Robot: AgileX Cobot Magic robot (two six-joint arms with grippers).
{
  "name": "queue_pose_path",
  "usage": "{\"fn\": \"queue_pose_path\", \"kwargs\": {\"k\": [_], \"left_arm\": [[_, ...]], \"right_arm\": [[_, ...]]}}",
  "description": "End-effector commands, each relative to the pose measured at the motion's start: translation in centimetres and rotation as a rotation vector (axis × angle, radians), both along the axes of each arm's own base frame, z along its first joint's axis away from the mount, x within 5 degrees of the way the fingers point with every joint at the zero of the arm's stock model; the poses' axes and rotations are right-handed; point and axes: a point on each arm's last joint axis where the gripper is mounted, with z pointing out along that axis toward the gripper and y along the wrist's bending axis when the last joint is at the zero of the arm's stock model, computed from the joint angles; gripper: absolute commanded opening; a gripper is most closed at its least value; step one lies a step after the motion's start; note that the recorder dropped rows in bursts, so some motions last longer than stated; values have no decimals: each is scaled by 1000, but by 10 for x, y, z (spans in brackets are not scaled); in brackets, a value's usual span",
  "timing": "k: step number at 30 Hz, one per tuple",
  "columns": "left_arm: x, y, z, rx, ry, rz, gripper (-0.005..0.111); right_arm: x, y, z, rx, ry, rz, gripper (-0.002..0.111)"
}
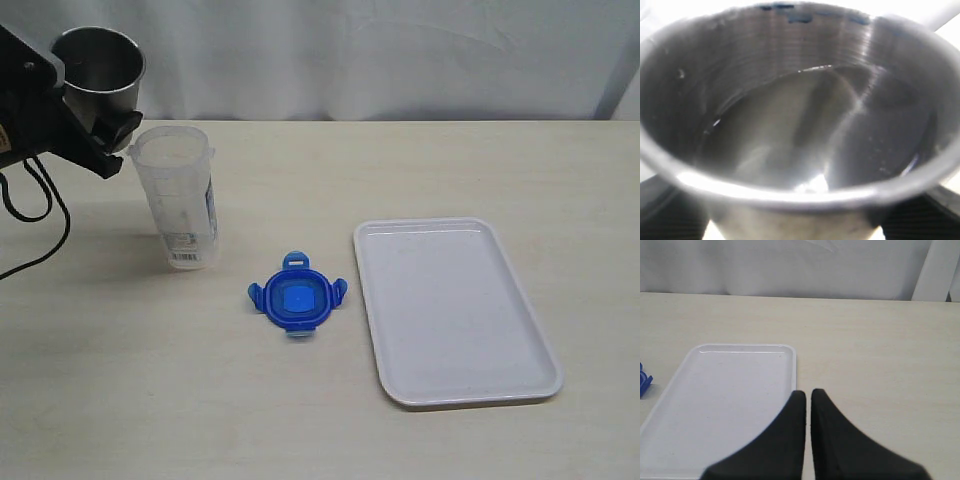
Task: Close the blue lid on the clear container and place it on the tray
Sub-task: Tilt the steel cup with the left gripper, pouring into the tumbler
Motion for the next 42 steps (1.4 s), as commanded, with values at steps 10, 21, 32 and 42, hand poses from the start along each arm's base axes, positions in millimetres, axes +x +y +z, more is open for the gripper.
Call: {"fn": "queue_pose_path", "kwargs": {"k": [10, 21, 32, 42], "left_arm": [[2, -3, 19, 65, -162, -55, 0], [2, -4, 19, 138, -189, -84, 0], [2, -4, 19, 210, -225, -100, 0], [2, -4, 19, 234, -234, -105, 0]], "right_arm": [[0, 0, -1, 3, -2, -1, 4], [0, 0, -1, 3, -2, -1, 4], [0, 0, -1, 3, -2, -1, 4], [0, 0, -1, 3, -2, -1, 4]]}}
